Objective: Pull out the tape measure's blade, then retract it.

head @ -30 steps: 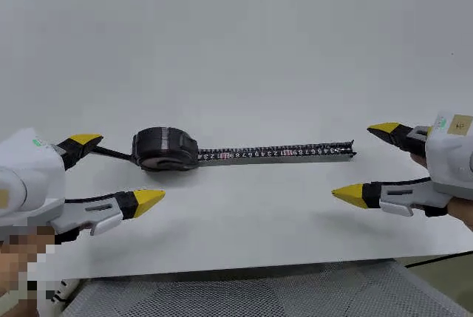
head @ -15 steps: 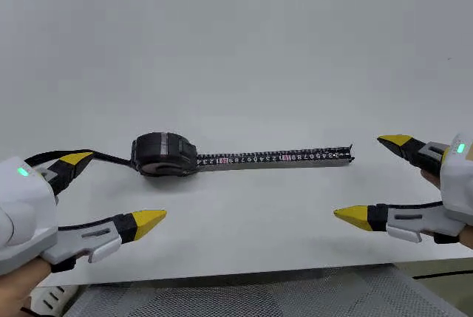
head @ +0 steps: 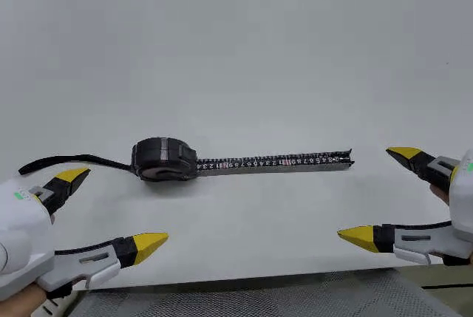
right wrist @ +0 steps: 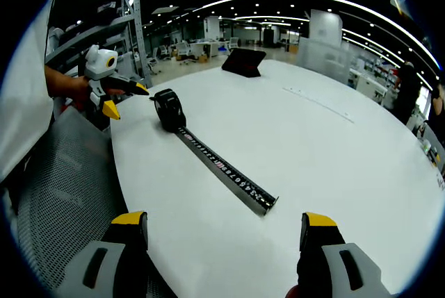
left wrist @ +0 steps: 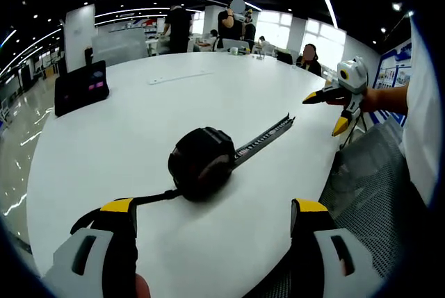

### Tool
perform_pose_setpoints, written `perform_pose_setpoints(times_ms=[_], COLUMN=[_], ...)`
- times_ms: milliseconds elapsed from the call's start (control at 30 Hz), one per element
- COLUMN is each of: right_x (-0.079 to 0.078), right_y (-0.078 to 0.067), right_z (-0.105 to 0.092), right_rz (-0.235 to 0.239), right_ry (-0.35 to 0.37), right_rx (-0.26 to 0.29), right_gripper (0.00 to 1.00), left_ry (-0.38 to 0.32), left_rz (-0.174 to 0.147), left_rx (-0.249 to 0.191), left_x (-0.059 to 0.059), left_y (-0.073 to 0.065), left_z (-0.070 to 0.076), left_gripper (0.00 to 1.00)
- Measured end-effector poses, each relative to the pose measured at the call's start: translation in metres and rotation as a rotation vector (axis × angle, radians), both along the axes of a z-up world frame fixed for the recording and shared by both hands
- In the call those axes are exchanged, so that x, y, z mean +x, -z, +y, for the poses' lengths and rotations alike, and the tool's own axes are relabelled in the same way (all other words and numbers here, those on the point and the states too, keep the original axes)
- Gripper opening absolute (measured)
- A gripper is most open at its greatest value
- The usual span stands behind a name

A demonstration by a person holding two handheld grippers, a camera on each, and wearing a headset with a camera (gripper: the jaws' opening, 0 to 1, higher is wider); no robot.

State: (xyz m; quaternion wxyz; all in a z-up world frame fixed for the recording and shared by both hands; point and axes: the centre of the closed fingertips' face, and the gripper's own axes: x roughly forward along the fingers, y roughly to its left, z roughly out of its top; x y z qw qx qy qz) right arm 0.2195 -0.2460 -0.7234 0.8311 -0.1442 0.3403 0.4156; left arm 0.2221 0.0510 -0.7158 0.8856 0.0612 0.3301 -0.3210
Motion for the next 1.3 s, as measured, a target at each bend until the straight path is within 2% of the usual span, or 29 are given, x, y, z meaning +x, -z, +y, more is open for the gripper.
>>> perform_pose_setpoints(times_ms=[467,1300], right_x=[-0.0049,-0.0054], right_y=[0.0054,0.0052], right_z=[0.0015,0.0030], right_rz=[0.025,0.032], right_ry=[-0.001,-0.010], right_rx=[0.010,0.013], right_gripper=[0.95,0.97], left_ry=[-0.010,-0.019], left_rz=[0.011,0.017], left_rx=[-0.001,-0.009], left_x=[-0.0024,-0.0017], left_y=[0.0024,0.0021], left_z=[0.0020,0.0026], left_gripper=[0.92,0.92])
